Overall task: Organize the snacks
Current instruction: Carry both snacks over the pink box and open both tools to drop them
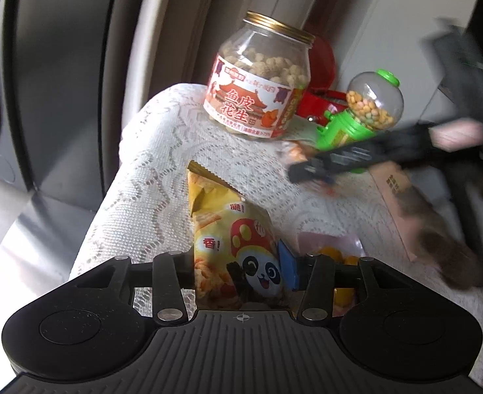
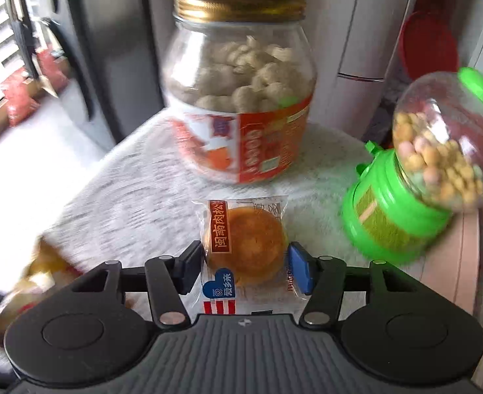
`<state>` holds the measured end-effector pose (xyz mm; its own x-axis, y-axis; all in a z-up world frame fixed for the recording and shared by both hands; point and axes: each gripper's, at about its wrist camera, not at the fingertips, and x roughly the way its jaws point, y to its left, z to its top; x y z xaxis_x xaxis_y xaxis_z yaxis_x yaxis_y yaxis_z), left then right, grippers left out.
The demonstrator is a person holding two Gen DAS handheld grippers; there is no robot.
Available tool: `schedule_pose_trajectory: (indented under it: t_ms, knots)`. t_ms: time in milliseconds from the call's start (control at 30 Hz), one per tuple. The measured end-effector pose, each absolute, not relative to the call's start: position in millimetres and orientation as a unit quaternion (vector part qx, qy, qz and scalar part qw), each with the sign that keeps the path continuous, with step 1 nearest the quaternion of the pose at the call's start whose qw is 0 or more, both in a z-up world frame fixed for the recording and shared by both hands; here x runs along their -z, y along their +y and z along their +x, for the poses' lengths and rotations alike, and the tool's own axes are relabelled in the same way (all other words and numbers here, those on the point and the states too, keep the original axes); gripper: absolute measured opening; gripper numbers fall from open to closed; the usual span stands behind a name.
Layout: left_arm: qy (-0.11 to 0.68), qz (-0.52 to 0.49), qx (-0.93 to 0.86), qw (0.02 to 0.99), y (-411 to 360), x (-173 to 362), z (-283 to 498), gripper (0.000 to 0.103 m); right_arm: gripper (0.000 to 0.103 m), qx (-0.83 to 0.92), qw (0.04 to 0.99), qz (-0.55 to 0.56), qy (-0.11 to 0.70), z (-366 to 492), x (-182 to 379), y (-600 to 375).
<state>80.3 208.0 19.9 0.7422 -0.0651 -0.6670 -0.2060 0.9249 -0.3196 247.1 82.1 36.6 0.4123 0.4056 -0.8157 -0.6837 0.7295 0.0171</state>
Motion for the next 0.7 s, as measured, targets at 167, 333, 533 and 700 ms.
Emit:
schedule_pose_trajectory:
  t_ms: [167, 333, 533, 700]
  knots:
    - [0.354, -0.194, -0.052, 0.913, 206, -21, 79, 0.046, 0.056, -0.355, 0.825, -0.144, 0.415, 186, -59, 29]
    - [0.325, -0.212, -0.050, 0.920, 203, -35, 65, 0.030, 0.056, -0.331, 0.834, -0.132, 0.420, 140, -59, -35]
    - [0.292, -0.184, -0.033, 0.938, 159, -69, 36, 0.029, 0.056, -0.285, 0.852, -0.095, 0.429, 98, -40, -116]
    - [0.297, -0.179, 0.049, 0.937, 91, -79, 20, 0.030, 0.056, -0.260, 0.867, -0.084, 0.417, 77, -32, -170]
